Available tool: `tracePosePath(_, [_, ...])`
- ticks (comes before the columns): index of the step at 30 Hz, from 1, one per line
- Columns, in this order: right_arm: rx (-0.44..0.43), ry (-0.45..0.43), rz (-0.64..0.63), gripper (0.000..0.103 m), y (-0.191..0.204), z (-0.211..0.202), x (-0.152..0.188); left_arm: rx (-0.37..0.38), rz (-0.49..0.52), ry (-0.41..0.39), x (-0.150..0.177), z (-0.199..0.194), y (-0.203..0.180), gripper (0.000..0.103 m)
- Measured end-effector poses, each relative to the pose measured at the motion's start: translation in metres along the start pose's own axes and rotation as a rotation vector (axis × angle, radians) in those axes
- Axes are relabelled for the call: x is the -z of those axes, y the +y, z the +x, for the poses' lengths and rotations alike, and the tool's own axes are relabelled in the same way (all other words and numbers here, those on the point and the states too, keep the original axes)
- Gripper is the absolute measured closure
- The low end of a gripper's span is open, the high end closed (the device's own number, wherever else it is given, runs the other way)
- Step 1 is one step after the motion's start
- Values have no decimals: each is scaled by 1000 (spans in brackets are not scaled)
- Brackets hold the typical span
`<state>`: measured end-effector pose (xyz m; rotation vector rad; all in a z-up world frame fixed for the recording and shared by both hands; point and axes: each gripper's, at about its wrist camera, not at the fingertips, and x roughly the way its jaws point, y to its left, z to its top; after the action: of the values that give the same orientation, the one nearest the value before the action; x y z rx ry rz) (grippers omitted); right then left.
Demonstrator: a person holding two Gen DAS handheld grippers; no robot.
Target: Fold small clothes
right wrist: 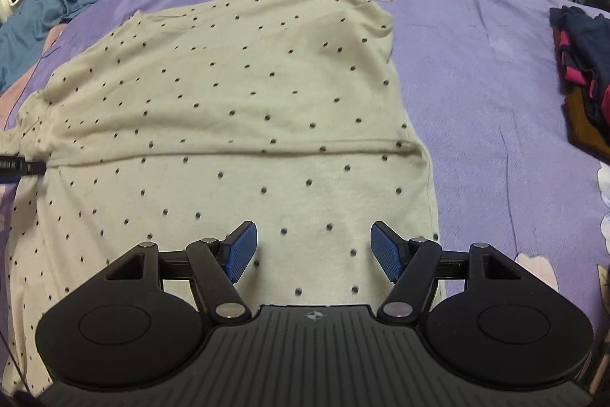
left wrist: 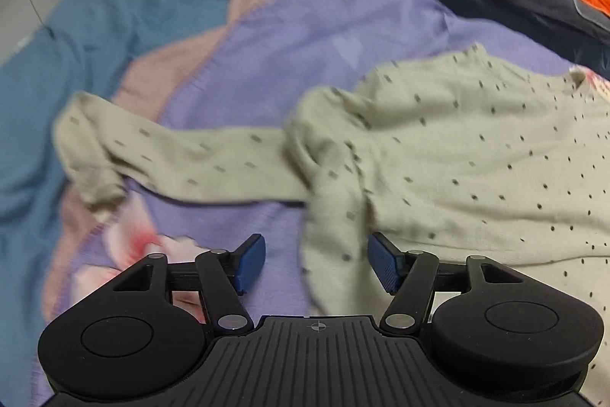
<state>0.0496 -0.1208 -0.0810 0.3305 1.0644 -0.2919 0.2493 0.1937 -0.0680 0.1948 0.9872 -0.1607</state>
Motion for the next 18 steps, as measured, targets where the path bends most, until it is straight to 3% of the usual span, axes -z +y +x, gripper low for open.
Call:
tracePosePath(3, [-8,6,6,21,-4,-8,8,-113,-49,-80,-3,-19,38,0])
tracePosePath(7, [-24,28,16,22,-9,-15,19,-286,-187,-74,-17,-11,100,0])
tracePosePath(10, [-32,63,36,22,-9,-15,27,-307,-248,-57,-35,7,129,0])
tracePosePath(14, [-34,94,43,21,-3,-13,32,-305,-189,-8,-57,41,131,0])
tracePosePath(16, [-37,102,36,22,2,-14,32,-292,-170,-12,-61,43,131,47])
tracePosePath(17, [-38,104,36,21,4,-14,32,-273,-176,-20,-63,40,134,63])
tracePosePath(18, [-41,105,36,21,6,-15,32,-273,-186,-42,-65,33,137,66])
